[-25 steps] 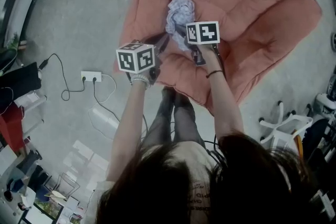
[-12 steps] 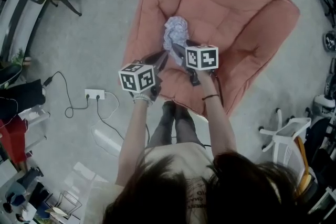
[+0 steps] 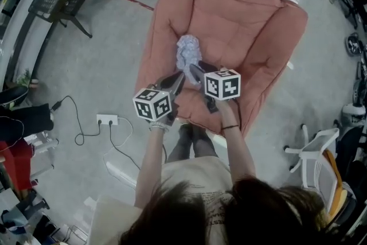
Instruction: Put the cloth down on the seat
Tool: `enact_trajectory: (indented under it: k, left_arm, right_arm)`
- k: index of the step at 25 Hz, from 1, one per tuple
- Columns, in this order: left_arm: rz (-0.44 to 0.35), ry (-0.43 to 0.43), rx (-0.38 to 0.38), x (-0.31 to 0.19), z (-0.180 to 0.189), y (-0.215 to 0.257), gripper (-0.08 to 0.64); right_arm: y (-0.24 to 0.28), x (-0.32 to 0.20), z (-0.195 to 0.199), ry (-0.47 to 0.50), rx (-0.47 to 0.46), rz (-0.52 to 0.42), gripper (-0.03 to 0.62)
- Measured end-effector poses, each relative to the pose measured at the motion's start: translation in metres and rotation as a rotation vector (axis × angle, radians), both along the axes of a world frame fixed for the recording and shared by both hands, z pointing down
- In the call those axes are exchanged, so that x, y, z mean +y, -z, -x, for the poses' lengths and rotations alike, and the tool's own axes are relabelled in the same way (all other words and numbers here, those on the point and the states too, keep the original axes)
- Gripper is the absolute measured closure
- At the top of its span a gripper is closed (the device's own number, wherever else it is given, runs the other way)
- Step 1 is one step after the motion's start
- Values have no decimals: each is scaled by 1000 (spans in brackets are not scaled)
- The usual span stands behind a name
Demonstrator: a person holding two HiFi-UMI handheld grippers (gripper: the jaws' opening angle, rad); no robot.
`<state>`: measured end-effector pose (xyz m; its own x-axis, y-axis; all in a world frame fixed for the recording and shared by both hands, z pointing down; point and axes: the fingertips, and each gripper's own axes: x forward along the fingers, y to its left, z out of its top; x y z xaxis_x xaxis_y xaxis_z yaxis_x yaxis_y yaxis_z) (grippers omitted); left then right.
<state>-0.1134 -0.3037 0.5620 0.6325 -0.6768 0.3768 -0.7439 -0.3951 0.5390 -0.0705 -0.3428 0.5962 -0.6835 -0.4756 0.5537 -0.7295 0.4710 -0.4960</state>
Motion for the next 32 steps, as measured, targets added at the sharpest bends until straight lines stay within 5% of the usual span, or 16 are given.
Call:
enact_trajectory:
  k: [14, 32]
  left_arm:
    - [-158, -14, -3, 31, -7, 79, 563]
    - [-269, -83, -25, 48, -24, 123, 563]
  right_arm:
    - [88, 44, -4, 60, -80, -130, 505]
    - [153, 61, -20, 86, -156, -252, 588]
